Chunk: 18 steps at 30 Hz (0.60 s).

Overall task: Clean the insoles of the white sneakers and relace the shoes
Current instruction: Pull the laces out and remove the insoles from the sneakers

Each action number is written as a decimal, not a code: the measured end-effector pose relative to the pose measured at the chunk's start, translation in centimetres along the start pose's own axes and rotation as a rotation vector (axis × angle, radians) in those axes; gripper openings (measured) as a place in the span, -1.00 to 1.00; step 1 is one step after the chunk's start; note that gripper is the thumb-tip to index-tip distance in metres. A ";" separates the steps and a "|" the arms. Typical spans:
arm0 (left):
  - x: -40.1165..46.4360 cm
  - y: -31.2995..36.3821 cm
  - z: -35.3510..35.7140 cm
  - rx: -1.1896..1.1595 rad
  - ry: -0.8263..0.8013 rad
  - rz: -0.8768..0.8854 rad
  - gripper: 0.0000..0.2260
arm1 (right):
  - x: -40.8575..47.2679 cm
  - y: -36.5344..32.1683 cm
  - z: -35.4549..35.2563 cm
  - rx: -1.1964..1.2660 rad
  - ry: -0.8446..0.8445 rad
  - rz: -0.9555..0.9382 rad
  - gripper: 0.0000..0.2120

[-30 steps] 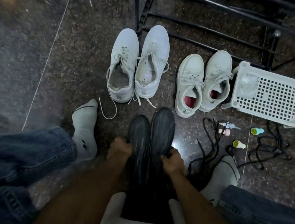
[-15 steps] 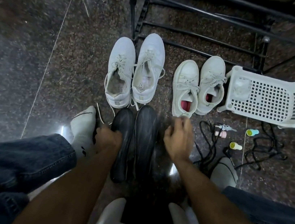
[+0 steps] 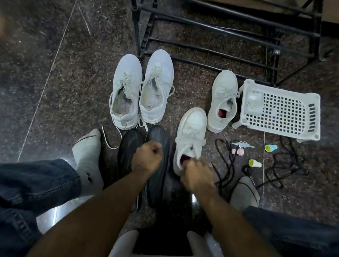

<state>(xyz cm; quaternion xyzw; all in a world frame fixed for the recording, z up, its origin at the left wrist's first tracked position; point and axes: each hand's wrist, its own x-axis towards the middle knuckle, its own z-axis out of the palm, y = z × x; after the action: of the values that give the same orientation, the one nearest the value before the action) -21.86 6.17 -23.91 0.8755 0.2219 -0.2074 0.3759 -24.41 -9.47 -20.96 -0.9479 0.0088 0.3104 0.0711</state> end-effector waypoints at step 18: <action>-1.5 5.9 3.8 0.407 -0.292 0.227 -0.77 | -1.3 2.9 2.0 0.306 -0.090 0.235 -0.62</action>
<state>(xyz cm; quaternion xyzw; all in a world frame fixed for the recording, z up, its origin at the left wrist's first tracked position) -20.62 -0.71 -22.16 0.9131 0.0194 -0.3282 0.2410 -26.77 -12.13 -22.15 -0.9036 0.1633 0.3536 0.1782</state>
